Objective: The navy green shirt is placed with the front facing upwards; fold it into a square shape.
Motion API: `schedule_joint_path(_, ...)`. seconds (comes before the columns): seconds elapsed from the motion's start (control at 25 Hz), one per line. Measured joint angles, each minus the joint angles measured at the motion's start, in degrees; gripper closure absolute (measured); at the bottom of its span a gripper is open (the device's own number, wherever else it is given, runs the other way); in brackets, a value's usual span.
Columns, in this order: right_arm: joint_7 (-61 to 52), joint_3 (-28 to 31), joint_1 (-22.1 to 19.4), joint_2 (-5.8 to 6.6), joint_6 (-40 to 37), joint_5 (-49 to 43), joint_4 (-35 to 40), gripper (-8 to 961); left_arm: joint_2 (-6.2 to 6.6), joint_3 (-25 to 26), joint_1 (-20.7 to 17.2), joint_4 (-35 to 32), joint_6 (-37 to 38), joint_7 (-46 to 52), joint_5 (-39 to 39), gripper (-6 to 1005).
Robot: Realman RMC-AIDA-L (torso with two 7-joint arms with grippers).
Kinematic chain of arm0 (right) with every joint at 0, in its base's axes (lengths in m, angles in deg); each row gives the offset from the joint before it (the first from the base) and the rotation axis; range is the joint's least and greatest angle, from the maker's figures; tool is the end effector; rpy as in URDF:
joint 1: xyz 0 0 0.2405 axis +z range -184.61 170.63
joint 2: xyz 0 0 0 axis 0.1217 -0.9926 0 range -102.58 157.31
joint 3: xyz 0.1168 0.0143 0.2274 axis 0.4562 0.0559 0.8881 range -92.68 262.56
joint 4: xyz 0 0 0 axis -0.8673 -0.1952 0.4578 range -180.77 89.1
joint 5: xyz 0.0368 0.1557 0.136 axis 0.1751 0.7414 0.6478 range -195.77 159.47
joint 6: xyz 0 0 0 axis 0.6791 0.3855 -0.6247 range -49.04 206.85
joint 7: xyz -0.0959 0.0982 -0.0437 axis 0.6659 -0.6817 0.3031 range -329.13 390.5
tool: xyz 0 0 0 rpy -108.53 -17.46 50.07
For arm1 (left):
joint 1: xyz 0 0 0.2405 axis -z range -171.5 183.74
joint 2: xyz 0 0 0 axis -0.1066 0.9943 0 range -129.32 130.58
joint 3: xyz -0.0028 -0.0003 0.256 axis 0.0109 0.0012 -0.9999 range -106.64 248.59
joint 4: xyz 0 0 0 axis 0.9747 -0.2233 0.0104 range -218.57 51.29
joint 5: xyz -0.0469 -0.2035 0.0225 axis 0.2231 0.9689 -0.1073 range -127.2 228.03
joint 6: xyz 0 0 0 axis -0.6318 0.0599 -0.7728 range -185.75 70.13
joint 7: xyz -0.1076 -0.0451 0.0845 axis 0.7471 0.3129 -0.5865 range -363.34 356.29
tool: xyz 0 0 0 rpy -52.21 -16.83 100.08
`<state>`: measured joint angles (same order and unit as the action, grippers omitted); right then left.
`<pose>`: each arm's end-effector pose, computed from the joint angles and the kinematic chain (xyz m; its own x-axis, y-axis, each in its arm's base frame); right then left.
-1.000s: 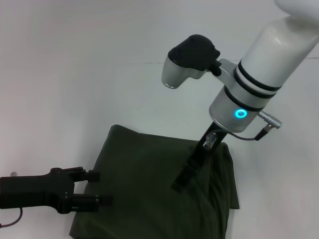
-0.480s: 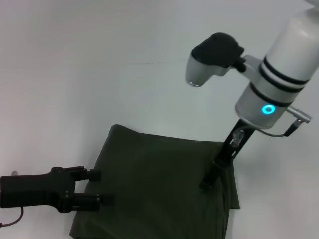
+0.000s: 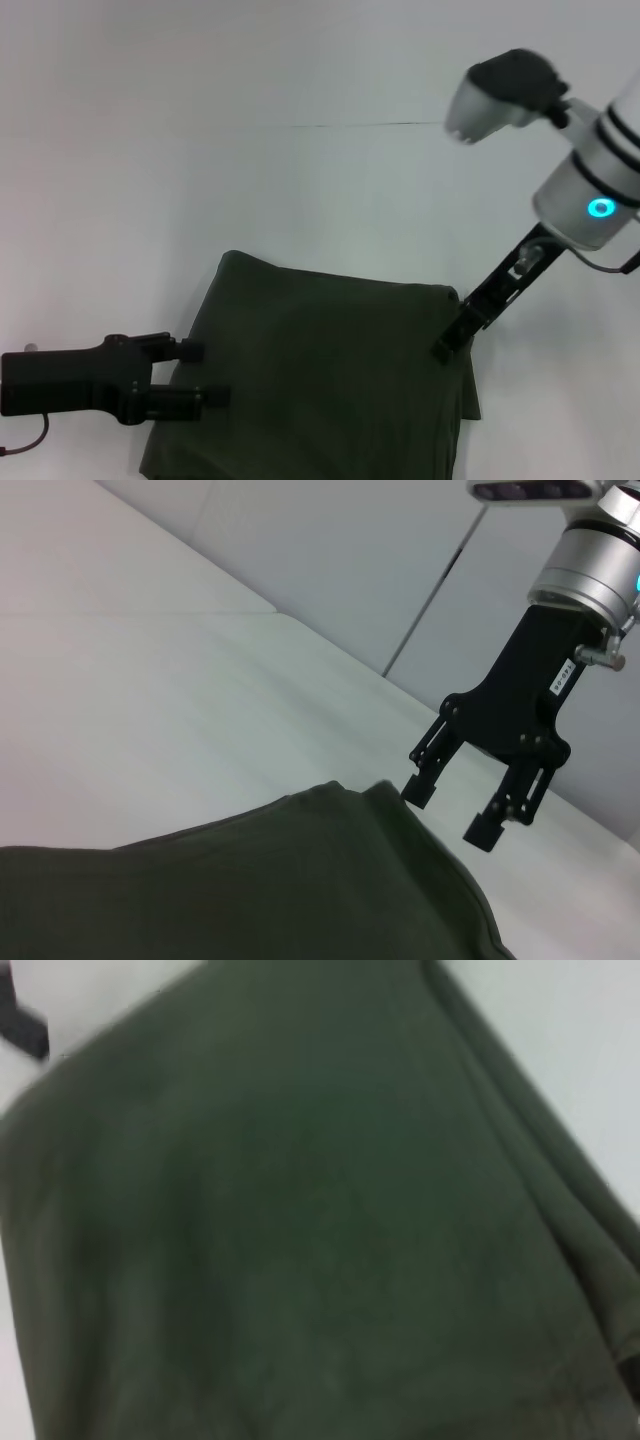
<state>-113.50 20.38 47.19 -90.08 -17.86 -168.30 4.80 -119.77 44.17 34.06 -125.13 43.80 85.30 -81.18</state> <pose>0.1608 0.3838 -0.0083 0.6122 -0.7238 0.3182 -0.6777 -0.6877 -0.2604 -0.2896 0.2857 0.0082 0.6969 0.5780 0.4246 0.6221 -0.7817 0.0432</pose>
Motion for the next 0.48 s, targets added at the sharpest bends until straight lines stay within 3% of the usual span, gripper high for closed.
schedule_joint_path(0.28, 4.9, 14.5, -7.2, 0.26, -1.6, 8.7, 0.9, 115, 0.79, 1.0, 1.2, 0.0, 0.0, 6.6, 0.0, 112)
schedule_joint_path(0.48, 7.6, 20.0, -13.9, 0.68, -1.6, 18.5, -1.4, 115, 1.98, 1.7, 2.5, -0.4, -0.7, 11.0, -1.5, 112)
